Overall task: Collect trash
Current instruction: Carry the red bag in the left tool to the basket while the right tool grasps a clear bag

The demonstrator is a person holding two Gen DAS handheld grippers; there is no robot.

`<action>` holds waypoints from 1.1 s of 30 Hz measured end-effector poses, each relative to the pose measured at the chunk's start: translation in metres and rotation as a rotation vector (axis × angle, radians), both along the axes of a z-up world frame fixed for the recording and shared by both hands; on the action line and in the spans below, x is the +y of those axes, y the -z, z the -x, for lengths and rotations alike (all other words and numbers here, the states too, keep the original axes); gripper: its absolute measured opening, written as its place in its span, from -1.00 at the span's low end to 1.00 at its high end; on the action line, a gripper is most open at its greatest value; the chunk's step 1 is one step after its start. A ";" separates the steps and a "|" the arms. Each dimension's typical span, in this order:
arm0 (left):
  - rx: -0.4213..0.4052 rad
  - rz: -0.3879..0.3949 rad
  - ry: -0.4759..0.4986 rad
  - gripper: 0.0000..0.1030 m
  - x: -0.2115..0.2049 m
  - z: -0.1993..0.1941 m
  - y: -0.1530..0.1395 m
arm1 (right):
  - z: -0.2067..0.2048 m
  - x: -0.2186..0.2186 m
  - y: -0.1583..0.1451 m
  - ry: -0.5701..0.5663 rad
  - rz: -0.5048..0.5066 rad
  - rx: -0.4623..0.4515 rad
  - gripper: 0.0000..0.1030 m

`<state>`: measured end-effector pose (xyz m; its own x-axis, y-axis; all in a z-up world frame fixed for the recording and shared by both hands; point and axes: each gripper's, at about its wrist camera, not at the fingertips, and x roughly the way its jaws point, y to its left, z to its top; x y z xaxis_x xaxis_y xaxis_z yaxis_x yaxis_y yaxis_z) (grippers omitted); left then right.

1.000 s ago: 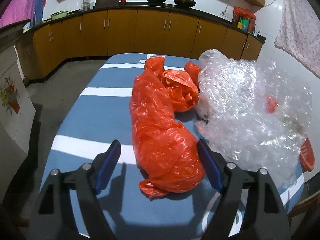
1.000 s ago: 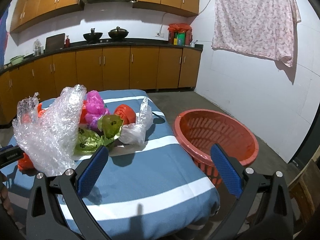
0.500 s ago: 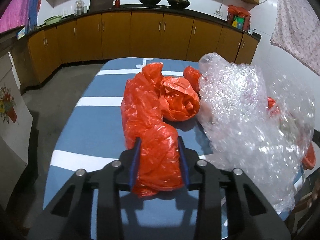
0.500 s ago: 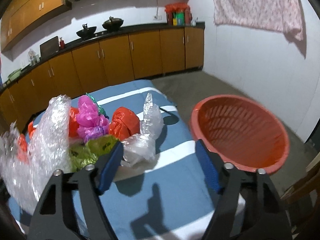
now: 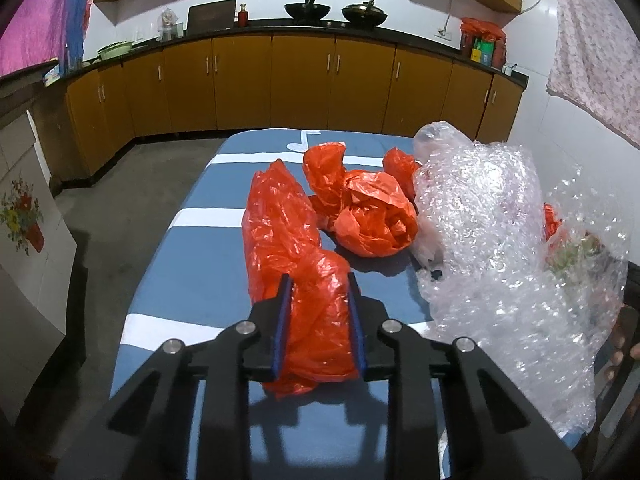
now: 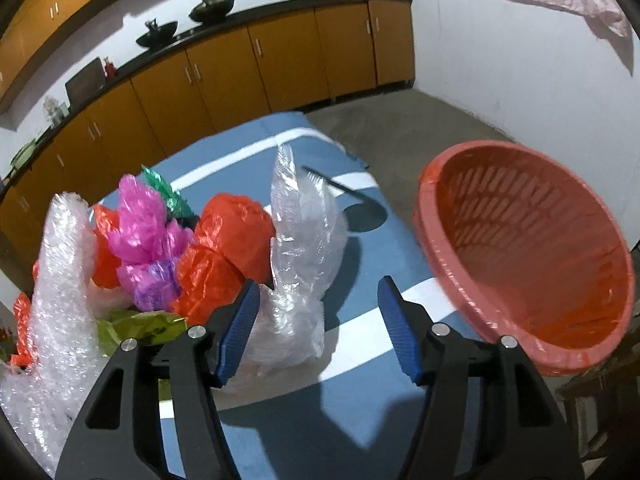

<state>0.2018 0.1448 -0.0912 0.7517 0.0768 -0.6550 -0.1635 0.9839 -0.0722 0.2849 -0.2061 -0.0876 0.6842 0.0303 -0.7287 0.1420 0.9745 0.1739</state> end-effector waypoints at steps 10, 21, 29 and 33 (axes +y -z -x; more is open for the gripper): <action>-0.034 -0.016 0.010 -0.71 0.001 0.007 -0.009 | 0.018 0.007 -0.009 -0.066 0.002 -0.050 -0.70; -0.102 -0.019 0.004 -0.76 0.008 0.018 -0.034 | 0.037 -0.005 -0.036 -0.044 0.028 -0.142 -0.71; -0.180 -0.029 0.012 -0.76 0.003 0.027 -0.067 | 0.046 -0.014 -0.052 -0.044 0.041 -0.188 -0.71; -0.224 -0.030 0.032 -0.76 -0.007 0.028 -0.089 | 0.050 -0.022 -0.060 -0.035 0.040 -0.206 -0.71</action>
<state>0.1737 0.1378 -0.0023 0.8805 0.0679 -0.4692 -0.1158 0.9905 -0.0739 0.2344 -0.2279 -0.0275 0.8182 0.0305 -0.5742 0.0736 0.9848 0.1573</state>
